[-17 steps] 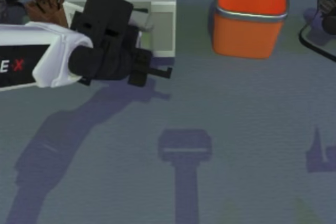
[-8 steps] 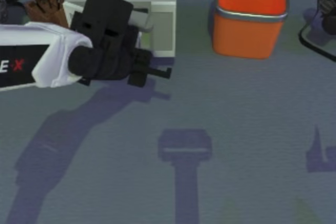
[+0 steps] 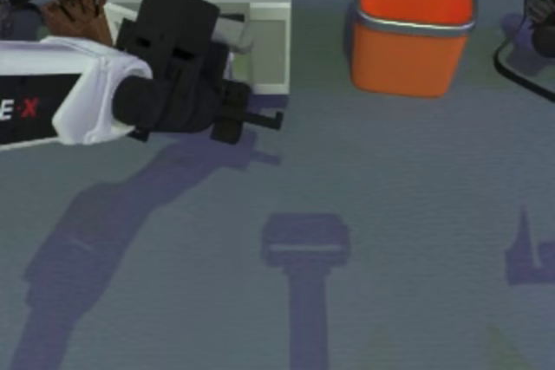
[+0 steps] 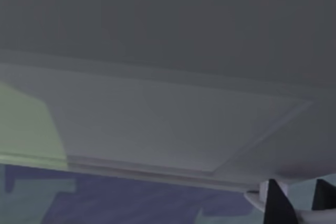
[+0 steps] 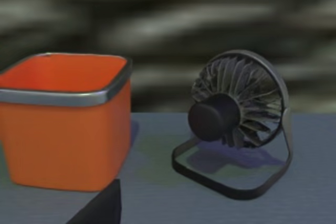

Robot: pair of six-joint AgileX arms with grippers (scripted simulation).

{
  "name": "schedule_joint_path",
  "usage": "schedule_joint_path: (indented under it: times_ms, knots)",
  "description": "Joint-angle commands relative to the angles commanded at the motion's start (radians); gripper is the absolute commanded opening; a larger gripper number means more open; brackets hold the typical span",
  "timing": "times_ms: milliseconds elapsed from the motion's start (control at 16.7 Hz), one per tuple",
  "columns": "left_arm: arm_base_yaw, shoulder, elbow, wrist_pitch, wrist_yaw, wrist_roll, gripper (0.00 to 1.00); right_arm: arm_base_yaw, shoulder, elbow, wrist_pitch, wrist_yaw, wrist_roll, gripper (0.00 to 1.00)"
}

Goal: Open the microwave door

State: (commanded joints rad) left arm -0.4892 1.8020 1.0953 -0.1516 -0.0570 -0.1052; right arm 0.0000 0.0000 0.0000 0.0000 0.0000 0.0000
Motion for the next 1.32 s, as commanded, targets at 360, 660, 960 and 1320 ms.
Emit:
schedule_joint_path:
  times_ms: [360,660,960,1320]
  knots:
    - [0.0,0.0,0.0,0.0,0.0,0.0,0.0,0.0,0.0,0.0,0.0,0.0,0.0,1.0]
    - [0.005,-0.01,-0.017,0.001,0.027,0.023,0.0,0.0,0.0,0.0,0.0,0.0,0.0,1.0]
    - [0.03,-0.04,-0.05,0.011,0.068,0.079,0.0,0.0,0.0,0.0,0.0,0.0,0.0,1.0]
    - [0.03,-0.04,-0.05,0.011,0.068,0.079,0.0,0.0,0.0,0.0,0.0,0.0,0.0,1.0]
